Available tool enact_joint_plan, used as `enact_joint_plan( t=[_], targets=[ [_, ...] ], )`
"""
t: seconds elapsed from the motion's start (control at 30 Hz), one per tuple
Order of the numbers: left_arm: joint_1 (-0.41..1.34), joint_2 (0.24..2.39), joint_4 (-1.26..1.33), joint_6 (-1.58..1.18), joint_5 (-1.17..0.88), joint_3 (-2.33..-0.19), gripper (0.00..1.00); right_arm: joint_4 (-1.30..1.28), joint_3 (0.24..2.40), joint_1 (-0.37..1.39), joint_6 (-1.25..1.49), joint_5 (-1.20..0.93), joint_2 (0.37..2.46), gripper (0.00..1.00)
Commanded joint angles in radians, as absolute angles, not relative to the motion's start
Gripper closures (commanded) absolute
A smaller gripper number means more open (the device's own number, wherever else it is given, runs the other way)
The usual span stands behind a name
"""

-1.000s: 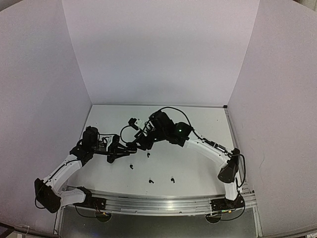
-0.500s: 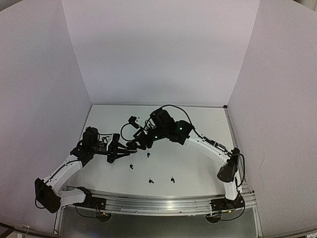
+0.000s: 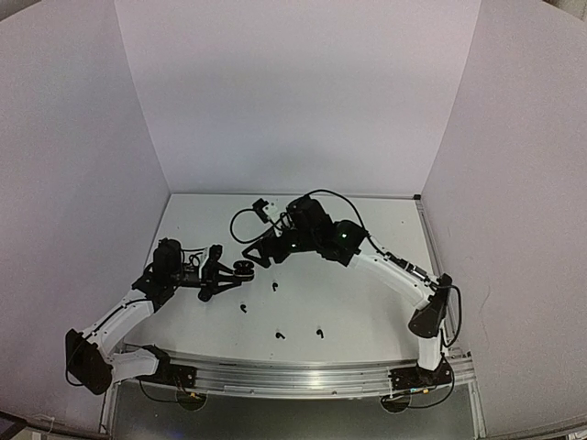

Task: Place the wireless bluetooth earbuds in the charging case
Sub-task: Pick up the right earbud from the center of the board.

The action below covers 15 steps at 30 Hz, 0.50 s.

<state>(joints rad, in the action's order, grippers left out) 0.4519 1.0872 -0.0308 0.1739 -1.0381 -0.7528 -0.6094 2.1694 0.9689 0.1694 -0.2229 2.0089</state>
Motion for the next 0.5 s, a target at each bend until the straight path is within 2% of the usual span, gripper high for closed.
enact_joint_plan(
  t=[0.0,0.17,0.27,0.37,0.47],
  targets=[
    [0.455,1.047,0.073,0.108,-1.004,-0.737,1.0,-0.609,2.034,0.958,0.338,-0.028,1.868,0.1],
    [0.455,1.037,0.079,0.102,-0.996,-0.733,1.0,-0.609,1.949,0.958,0.382,-0.089,1.824,0.1],
    [0.455,1.035,0.095,0.075,-0.986,-0.725,1.0,-0.611,1.873,0.958,0.433,-0.031,1.775,0.11],
    [0.455,1.032,0.131,0.039,-0.965,-0.71,1.0,-0.666,1.758,0.958,0.536,0.137,1.716,0.18],
    [0.455,1.028,0.15,0.02,-0.948,-0.703,1.0,-0.839,1.688,0.958,0.672,0.24,1.715,0.26]
  ],
)
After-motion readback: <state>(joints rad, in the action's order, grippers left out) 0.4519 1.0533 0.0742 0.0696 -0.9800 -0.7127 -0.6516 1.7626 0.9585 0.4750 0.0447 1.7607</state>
